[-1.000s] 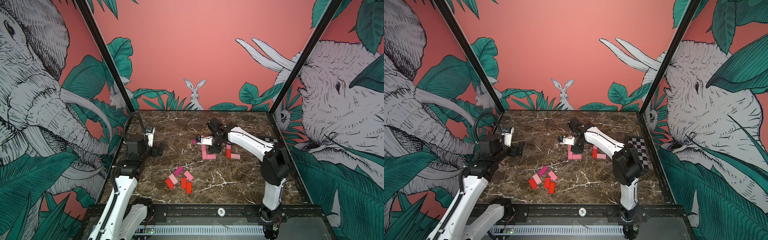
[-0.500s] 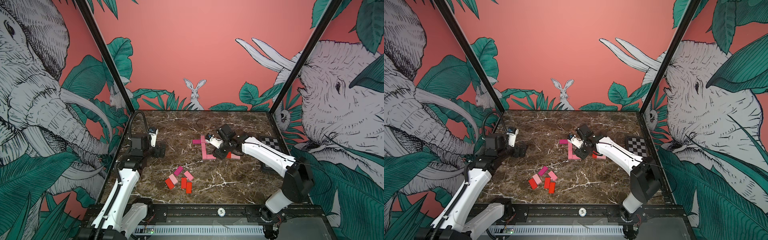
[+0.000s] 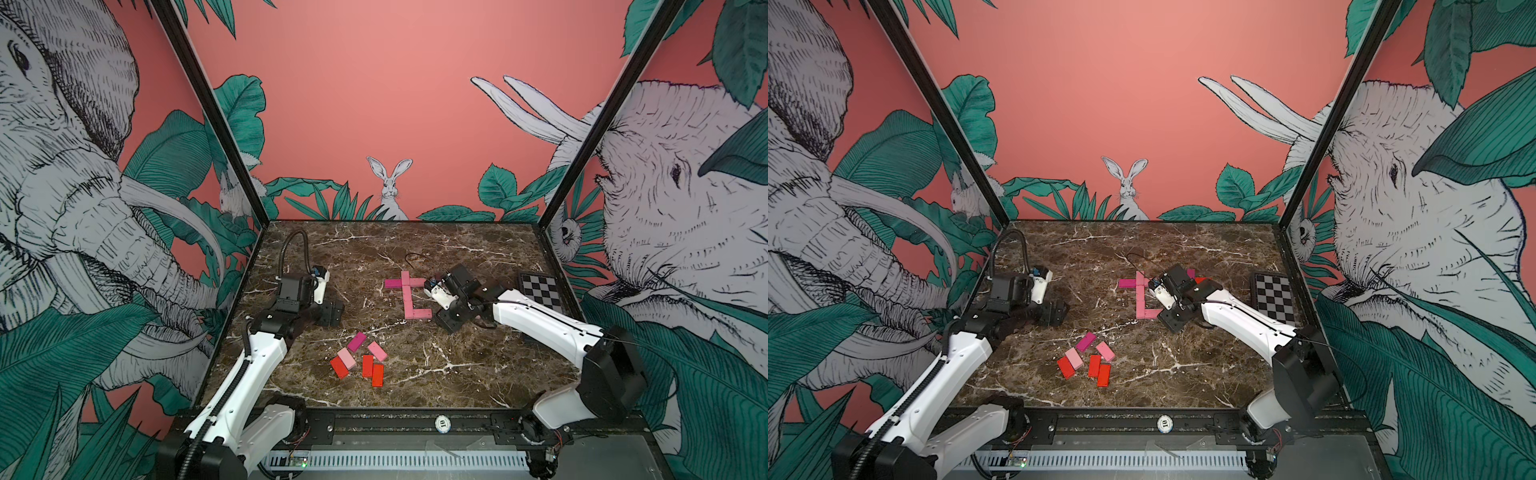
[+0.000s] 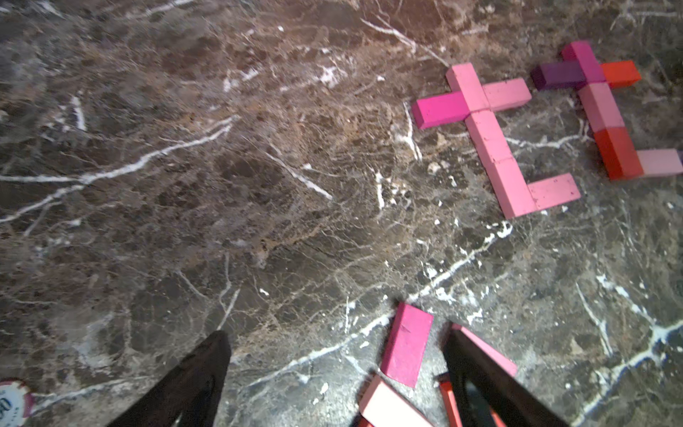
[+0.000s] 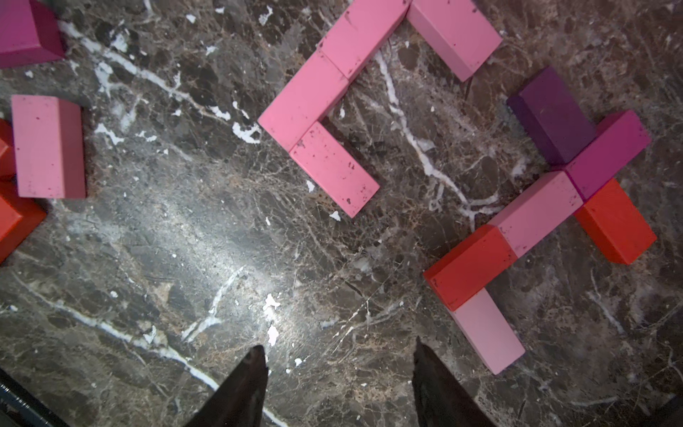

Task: Assemble the letter t with building blocks
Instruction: Pick up the building block from the center of the board.

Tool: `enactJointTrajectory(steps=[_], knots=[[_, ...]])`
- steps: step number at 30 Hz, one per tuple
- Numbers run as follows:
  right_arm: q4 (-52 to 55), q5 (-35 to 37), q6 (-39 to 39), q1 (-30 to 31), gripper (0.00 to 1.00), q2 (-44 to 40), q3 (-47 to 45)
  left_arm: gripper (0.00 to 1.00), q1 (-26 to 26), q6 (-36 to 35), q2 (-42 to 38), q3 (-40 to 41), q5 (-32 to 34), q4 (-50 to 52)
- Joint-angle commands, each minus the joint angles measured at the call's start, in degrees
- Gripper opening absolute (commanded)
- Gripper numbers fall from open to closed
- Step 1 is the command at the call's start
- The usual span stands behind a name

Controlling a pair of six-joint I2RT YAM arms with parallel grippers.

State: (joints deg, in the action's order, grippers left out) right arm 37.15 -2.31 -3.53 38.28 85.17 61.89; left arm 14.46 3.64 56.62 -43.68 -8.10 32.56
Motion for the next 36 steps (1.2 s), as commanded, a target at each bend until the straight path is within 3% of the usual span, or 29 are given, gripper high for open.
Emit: enactJointTrajectory(steps=[1,6,13,19,27,36], knots=[[-4.1,2.4,0.7,-0.2,0.69,-3.6,-1.0,0.92,2.6,2.8,0.3,0.9,0.5,3.3],[-7.8,3.9,0.1,-0.4,0.80,-9.2,-4.4,0.87,5.9,6.2,1.0,2.2,1.2,4.5],[-8.2,5.5,0.1,-0.6,0.80,-12.0,-6.3,0.81,11.7,10.8,2.9,5.8,2.5,2.4],[-8.1,7.9,0.2,-0.6,0.80,-10.5,-5.8,0.75,15.9,10.3,9.5,4.2,5.3,4.1],[-9.3,7.0,0.4,-0.6,0.81,-11.1,-6.4,0.59,16.5,8.5,16.7,3.6,2.7,1.3],[-9.2,7.7,0.5,-0.6,0.81,-11.3,-6.5,0.57,16.5,7.8,22.9,1.3,4.1,-0.7]])
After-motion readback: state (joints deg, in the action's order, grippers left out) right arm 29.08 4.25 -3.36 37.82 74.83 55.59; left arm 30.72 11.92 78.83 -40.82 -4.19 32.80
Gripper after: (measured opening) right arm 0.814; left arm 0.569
